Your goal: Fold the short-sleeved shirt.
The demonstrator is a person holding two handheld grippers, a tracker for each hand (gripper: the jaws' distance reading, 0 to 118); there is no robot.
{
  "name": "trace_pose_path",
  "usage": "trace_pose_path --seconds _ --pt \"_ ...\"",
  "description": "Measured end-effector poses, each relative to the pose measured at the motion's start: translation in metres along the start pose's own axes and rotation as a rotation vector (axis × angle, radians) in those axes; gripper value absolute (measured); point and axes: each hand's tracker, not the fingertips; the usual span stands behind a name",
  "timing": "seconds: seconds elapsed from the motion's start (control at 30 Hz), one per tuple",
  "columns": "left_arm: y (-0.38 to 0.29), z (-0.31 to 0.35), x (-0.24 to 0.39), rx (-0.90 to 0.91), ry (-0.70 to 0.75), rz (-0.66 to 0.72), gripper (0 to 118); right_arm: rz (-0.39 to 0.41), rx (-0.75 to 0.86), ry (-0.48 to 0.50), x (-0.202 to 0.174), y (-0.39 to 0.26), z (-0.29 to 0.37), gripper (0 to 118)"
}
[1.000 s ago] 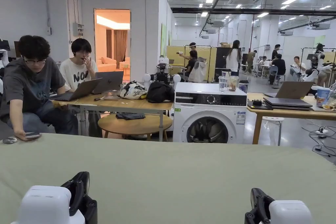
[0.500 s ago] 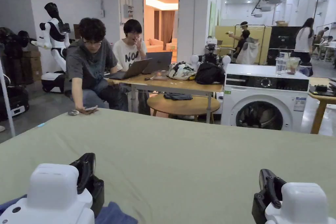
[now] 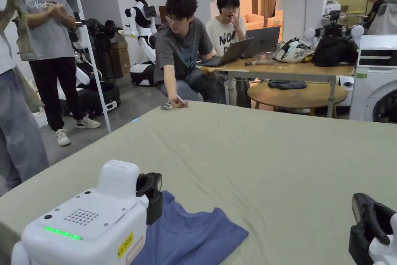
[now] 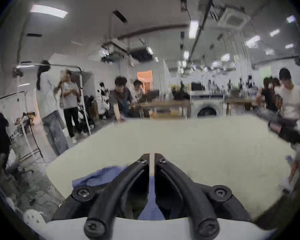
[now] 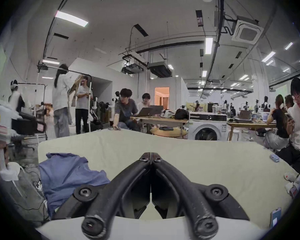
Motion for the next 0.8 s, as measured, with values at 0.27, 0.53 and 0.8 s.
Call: trace_pose_path --seconds 0.27,0.53,0.8 --pt "-0.092 -0.143 -0.058 -0.497 -0.156 0.292 66 -0.013 -0.079 -0.015 0.017 -0.016 -0.009 0" --pt "-0.132 -0.18 -0.044 -0.6 -0.096 0.228 46 -0.024 -0.127 -0.084 0.04 -0.026 -0.008 0" --pt "-0.117 -0.184 -0.039 -0.619 -0.07 0.174 0 -0.135 -0.142 -0.08 0.058 -0.025 0.001 0"
